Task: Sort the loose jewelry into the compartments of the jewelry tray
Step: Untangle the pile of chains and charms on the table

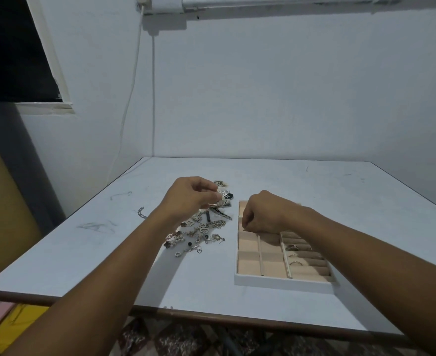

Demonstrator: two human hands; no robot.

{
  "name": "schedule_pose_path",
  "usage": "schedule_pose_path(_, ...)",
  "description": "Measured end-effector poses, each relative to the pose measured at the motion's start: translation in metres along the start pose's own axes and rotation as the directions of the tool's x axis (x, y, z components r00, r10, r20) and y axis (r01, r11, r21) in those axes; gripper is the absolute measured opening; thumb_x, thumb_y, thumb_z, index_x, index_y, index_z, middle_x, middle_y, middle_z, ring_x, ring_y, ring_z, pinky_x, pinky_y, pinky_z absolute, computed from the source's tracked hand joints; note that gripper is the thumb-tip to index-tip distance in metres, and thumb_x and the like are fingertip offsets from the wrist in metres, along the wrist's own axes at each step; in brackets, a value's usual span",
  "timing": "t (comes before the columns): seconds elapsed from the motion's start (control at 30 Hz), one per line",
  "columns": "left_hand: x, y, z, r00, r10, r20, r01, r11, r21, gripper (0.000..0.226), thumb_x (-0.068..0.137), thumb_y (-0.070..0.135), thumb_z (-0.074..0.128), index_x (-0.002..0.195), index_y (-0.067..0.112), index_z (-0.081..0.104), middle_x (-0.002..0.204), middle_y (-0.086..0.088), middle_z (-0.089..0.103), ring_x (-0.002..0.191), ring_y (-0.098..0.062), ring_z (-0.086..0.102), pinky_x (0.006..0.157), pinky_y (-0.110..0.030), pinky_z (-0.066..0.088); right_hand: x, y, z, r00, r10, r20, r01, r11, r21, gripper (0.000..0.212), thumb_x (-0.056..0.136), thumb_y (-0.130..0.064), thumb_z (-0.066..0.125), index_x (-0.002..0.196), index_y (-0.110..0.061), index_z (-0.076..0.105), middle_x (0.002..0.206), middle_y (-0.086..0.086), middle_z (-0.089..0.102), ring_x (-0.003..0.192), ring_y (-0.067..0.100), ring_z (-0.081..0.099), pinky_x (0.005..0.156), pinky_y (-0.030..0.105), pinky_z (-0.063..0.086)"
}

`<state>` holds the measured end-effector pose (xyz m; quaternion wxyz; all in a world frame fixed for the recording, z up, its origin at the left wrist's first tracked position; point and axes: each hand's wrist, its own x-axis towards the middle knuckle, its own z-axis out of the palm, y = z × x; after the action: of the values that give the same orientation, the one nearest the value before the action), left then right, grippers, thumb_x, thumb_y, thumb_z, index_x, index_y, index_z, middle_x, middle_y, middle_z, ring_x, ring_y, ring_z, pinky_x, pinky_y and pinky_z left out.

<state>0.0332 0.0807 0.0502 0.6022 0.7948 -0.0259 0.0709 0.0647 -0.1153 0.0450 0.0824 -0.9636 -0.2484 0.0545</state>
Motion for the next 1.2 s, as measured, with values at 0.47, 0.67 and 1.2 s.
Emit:
schedule_pose_path(0.47,-0.007,-0.015,0.064,0.997,0.069,0.031,-0.076,0.906,0.417,0.01,0.077,0.019,0.078,0.083,0.017,0.071,0.076,0.006,0.069,0.065,-0.004,0.06,0.05,-0.006,0.038,-0.036,0.037,-0.029,0.993,0.058,-0.106,-0.041,0.987,0.154,0.015,0.085,-0.024,0.07,0.099,-0.023,0.074,0.096,-0.01,0.067,0.08,0.001,0.057,0.064,0.01,0.039)
schedule_pose_path(0.67,-0.009,-0.02,0.071,0.994,0.105,0.012,-0.093,0.822,0.562,0.004,0.075,0.025,0.076,0.074,0.022,0.074,0.077,0.006,0.067,0.074,-0.009,0.062,0.065,-0.022,0.047,-0.038,0.042,-0.028,0.992,0.059,-0.113,-0.041,0.987,0.153,0.012,0.084,-0.026,0.071,0.095,-0.024,0.075,0.095,-0.01,0.069,0.078,-0.001,0.057,0.062,0.01,0.038)
schedule_pose_path(1.2,0.0,-0.007,0.082,0.991,0.097,0.091,-0.122,0.379,0.917,0.026,0.078,0.04,0.073,0.099,0.025,0.074,0.1,0.002,0.068,0.109,-0.022,0.053,0.08,-0.034,0.031,-0.036,0.038,-0.023,0.995,0.041,-0.09,-0.026,0.985,0.168,0.005,0.082,-0.026,0.071,0.086,-0.026,0.075,0.092,-0.011,0.072,0.085,0.006,0.064,0.067,0.016,0.044)
